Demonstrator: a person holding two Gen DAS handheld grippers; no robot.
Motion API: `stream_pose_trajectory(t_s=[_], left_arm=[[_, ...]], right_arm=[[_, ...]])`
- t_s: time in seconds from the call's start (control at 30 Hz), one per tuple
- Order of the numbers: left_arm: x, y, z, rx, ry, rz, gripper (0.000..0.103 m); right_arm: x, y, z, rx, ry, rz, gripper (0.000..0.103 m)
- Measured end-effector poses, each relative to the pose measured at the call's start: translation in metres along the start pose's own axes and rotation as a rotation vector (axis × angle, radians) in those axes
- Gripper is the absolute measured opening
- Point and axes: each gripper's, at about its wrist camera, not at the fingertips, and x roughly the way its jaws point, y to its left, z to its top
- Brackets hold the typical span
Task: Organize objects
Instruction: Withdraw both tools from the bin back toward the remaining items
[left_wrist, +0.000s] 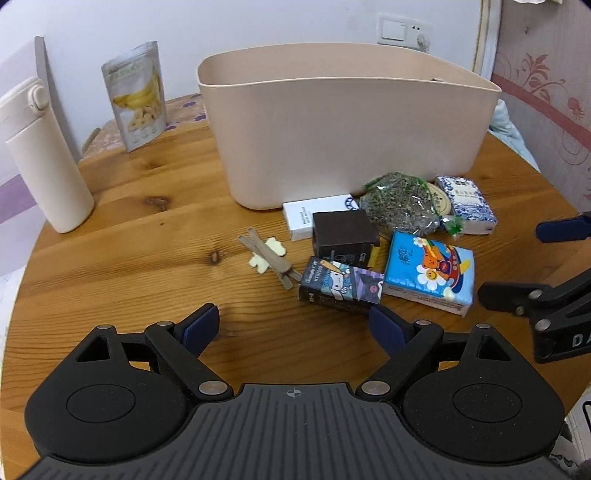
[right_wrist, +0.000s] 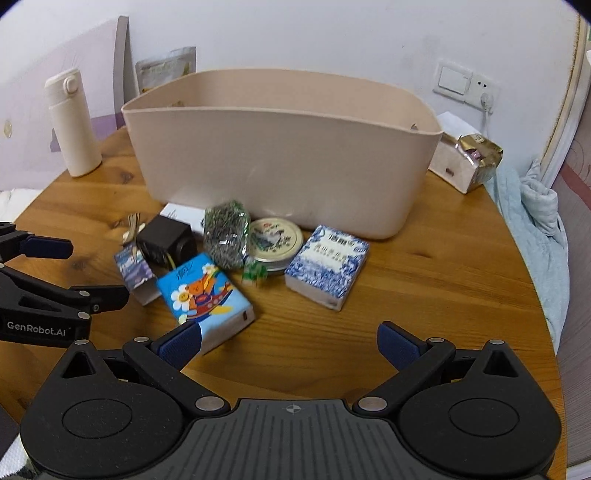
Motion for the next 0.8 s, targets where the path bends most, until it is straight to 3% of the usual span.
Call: stream_pose_trajectory(t_s=[0.3,0.8], left_arm=[[0.008,0.0,-0.001,0.013,-0.013,-0.067,0.089],[0.023,0.002,0.003,0.025,-0.009,-0.075,0.088]], right_arm=[[0.016,0.007,-0.002,-0.006,0.046,0.031,0.103],[0.028,0.008,0.003,-0.032,0.049,0.085,0.098]])
